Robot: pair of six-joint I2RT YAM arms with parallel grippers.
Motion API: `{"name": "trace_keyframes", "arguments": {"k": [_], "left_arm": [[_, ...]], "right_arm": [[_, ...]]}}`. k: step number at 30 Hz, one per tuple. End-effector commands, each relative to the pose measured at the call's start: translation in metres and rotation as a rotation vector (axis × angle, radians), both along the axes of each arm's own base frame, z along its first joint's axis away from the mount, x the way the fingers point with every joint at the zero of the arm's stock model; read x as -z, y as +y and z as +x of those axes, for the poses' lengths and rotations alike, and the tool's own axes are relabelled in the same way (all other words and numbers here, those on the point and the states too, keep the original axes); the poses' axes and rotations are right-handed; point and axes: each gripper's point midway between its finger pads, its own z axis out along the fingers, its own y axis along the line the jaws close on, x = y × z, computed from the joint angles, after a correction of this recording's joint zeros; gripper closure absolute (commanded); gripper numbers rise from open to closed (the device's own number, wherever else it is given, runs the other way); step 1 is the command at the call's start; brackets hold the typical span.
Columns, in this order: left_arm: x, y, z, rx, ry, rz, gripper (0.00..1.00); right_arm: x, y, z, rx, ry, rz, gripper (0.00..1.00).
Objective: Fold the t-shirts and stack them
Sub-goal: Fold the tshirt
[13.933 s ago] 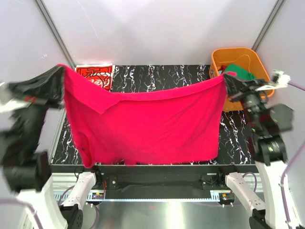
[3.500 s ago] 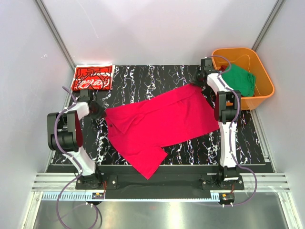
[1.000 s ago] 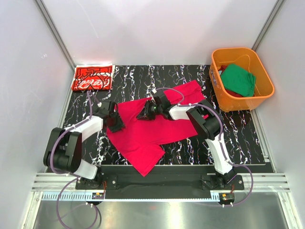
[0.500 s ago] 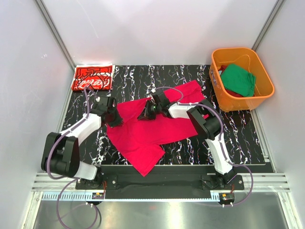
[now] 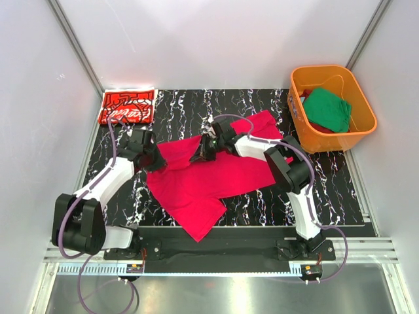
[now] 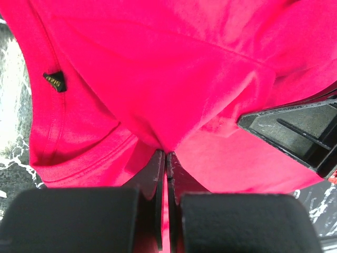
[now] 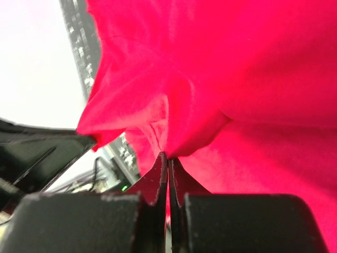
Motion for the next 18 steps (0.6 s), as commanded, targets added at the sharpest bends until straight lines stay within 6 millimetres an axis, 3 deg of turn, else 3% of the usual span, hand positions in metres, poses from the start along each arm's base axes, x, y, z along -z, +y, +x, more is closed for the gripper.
{"name": "trace_keyframes", "arguments": {"k": [1, 4, 6, 7, 8, 11, 12, 16, 18], "left_arm": [[-0.021, -0.001, 0.018, -0.001, -0.051, -0.027, 1.0], [-0.009, 0.009, 0.022, -0.031, -0.03, -0.032, 1.0], [-0.004, 0.019, 0.029, -0.065, -0.027, -0.043, 0.94], [0.0, 0.02, 0.03, -0.063, -0.014, -0.06, 0.93], [0.001, 0.022, 0.032, -0.067, -0.02, -0.068, 0.91], [-0.002, 0.025, 0.039, -0.059, -0.04, -0.1, 0.67], [-0.003, 0.027, 0.037, -0.056, -0.04, -0.088, 0.54], [-0.006, 0.024, 0.024, -0.053, -0.074, -0.111, 0.37], [-0.002, 0.019, 0.011, -0.041, -0.077, -0.129, 0.35]], "right_arm": [[-0.057, 0.0, 0.009, -0.048, 0.007, 0.088, 1.0], [-0.063, -0.003, 0.022, -0.066, 0.026, 0.136, 0.92], [-0.074, -0.002, 0.038, -0.08, -0.106, 0.181, 0.75], [-0.064, -0.006, 0.042, -0.078, -0.178, 0.16, 0.73], [-0.068, -0.006, 0.044, -0.078, -0.229, 0.166, 0.71], [-0.058, -0.01, 0.034, -0.104, -0.23, 0.168, 0.63], [-0.056, -0.012, 0.03, -0.106, -0.216, 0.174, 0.61], [-0.03, -0.017, 0.004, -0.122, -0.114, 0.173, 0.61], [-0.032, -0.013, 0.0, -0.117, -0.114, 0.206, 0.59]]}}
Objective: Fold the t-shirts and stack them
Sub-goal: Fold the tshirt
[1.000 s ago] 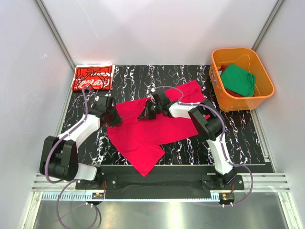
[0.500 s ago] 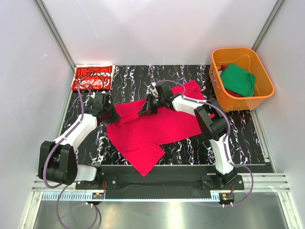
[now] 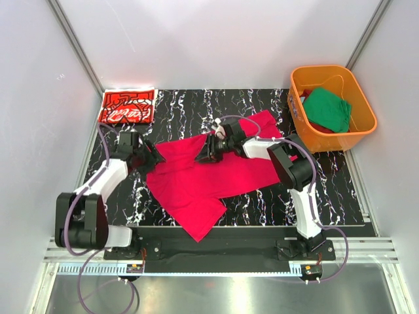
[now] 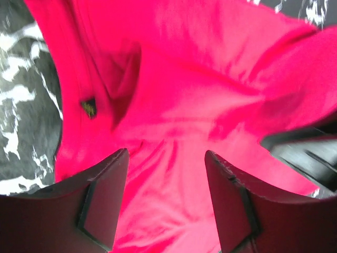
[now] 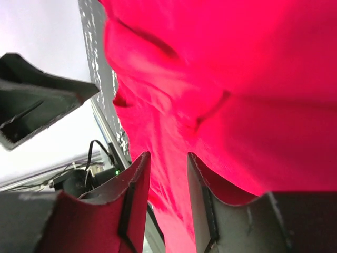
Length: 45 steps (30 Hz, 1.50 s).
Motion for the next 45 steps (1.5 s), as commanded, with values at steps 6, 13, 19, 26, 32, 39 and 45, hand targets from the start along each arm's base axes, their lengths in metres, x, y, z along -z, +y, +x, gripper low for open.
{"name": "trace_keyframes", "arguments": {"k": [6, 13, 19, 26, 32, 39, 45], "left_arm": [[0.006, -0.013, -0.019, 0.059, -0.049, -0.05, 0.35], [0.002, -0.002, -0.018, 0.004, -0.054, 0.001, 0.37], [-0.015, 0.008, -0.016, -0.016, -0.087, 0.049, 0.36], [-0.028, 0.012, -0.017, -0.029, -0.106, 0.068, 0.36], [-0.041, 0.014, -0.019, -0.033, -0.131, 0.074, 0.36], [-0.047, 0.015, -0.019, -0.039, -0.147, 0.081, 0.36], [-0.031, 0.011, -0.018, -0.002, -0.116, 0.077, 0.38]], "right_arm": [[-0.006, 0.025, -0.018, -0.05, -0.015, 0.087, 0.59], [0.009, 0.028, -0.012, -0.008, 0.011, 0.058, 0.58], [0.014, 0.026, -0.005, 0.022, 0.011, 0.004, 0.58], [0.02, 0.033, -0.005, 0.023, 0.036, -0.003, 0.61], [0.025, 0.027, -0.003, 0.042, 0.034, -0.058, 0.63], [0.03, 0.029, -0.001, 0.045, 0.034, -0.084, 0.8], [-0.029, 0.036, -0.005, 0.026, 0.001, 0.022, 1.0]]}}
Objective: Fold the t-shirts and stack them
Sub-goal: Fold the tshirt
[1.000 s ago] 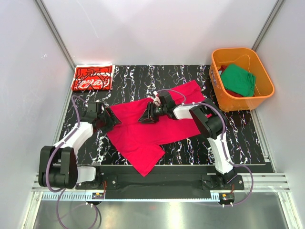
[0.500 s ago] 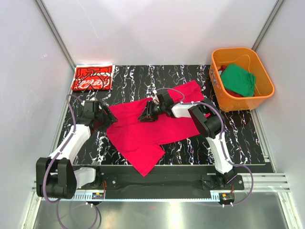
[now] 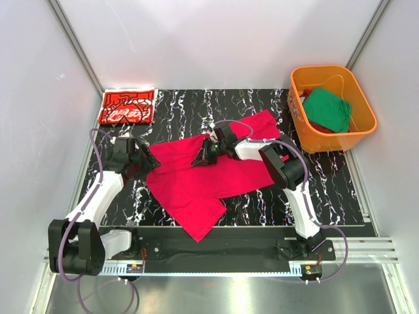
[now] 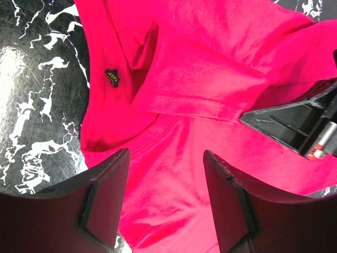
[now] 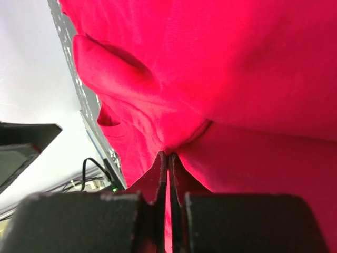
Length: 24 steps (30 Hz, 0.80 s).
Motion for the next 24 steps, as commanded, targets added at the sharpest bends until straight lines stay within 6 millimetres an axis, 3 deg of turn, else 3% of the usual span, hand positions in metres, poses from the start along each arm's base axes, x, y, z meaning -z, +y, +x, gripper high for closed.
{"name": "trace_keyframes", "arguments": {"k": [1, 10, 19, 24], "left_arm": [[-0.006, -0.001, 0.015, 0.031, -0.044, 0.018, 0.39], [0.029, -0.005, 0.035, 0.06, 0.014, 0.03, 0.58], [0.057, -0.001, 0.051, 0.045, 0.068, 0.062, 0.58], [0.057, 0.001, 0.058, 0.042, 0.041, 0.074, 0.59]], "right_arm": [[-0.065, 0.015, 0.001, -0.028, -0.076, 0.102, 1.0], [-0.063, 0.019, -0.004, -0.041, -0.028, 0.13, 1.0], [-0.059, 0.021, -0.005, -0.052, -0.015, 0.139, 1.0], [-0.057, 0.021, -0.006, -0.058, -0.011, 0.14, 1.0]]}}
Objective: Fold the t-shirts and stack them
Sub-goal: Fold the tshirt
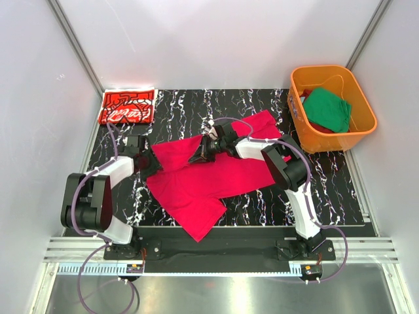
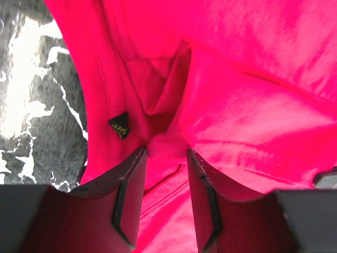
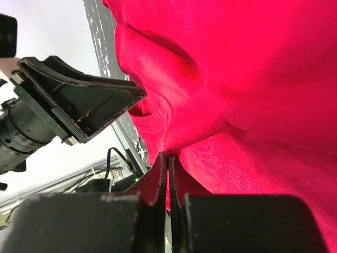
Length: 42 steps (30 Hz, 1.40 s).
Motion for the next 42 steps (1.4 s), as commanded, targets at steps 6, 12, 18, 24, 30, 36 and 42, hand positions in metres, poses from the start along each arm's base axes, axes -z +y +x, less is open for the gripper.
{"name": "trace_keyframes", "arguments": {"k": [6, 12, 18, 24, 30, 36, 42], "left_arm": [[-0.011, 0.004, 0.031, 0.0, -0.081, 0.04, 0.64], [-0.015, 0.006, 0.027, -0.015, -0.072, 0.053, 0.9], [-0.042, -0.003, 0.018, 0.014, -0.092, 0.096, 1.0], [-0.061, -0.015, -0.001, 0.037, -0.114, 0.063, 1.0], [-0.069, -0.028, -0.013, 0.068, -0.116, -0.003, 1.0], [-0.073, -0.044, -0.029, 0.101, -0.117, -0.042, 1.0], [-0.066, -0.053, -0.046, 0.127, -0.102, -0.066, 1.0]], "right_arm": [[-0.024, 0.013, -0.002, -0.036, -0.04, 0.061, 1.0], [-0.027, 0.013, 0.0, -0.034, -0.046, 0.063, 1.0], [-0.026, 0.007, 0.001, -0.04, -0.062, 0.017, 1.0], [-0.02, -0.023, 0.006, -0.066, -0.119, -0.128, 1.0], [-0.012, -0.032, -0.004, -0.15, -0.105, -0.133, 1.0], [-0.013, -0.042, -0.006, -0.156, -0.112, -0.142, 1.0], [-0.013, -0.044, -0.011, -0.184, -0.103, -0.144, 1.0]]}}
